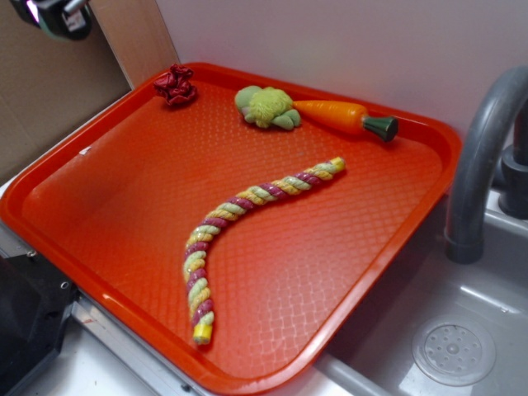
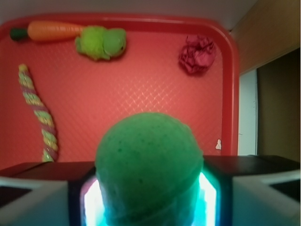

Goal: Grab the green ball.

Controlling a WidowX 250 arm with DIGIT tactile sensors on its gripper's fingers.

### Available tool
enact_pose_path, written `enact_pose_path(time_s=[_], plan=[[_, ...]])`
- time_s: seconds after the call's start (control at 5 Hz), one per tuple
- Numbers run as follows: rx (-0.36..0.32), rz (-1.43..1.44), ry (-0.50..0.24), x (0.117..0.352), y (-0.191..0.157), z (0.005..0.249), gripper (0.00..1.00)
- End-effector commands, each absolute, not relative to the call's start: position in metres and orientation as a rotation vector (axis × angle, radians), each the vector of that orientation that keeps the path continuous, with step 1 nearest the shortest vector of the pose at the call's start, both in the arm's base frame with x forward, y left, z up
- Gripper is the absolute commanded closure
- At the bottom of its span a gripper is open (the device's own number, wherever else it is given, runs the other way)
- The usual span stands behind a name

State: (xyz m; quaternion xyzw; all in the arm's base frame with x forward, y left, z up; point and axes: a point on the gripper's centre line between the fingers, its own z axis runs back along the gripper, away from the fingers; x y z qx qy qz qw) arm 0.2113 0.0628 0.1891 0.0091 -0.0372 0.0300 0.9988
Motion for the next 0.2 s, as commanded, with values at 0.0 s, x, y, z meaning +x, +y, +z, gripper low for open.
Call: enact_pose_path(time_s=[0.0], plan=[[0.033, 0.061, -0.092, 0.2119, 0.0721, 0.1918, 1.0]])
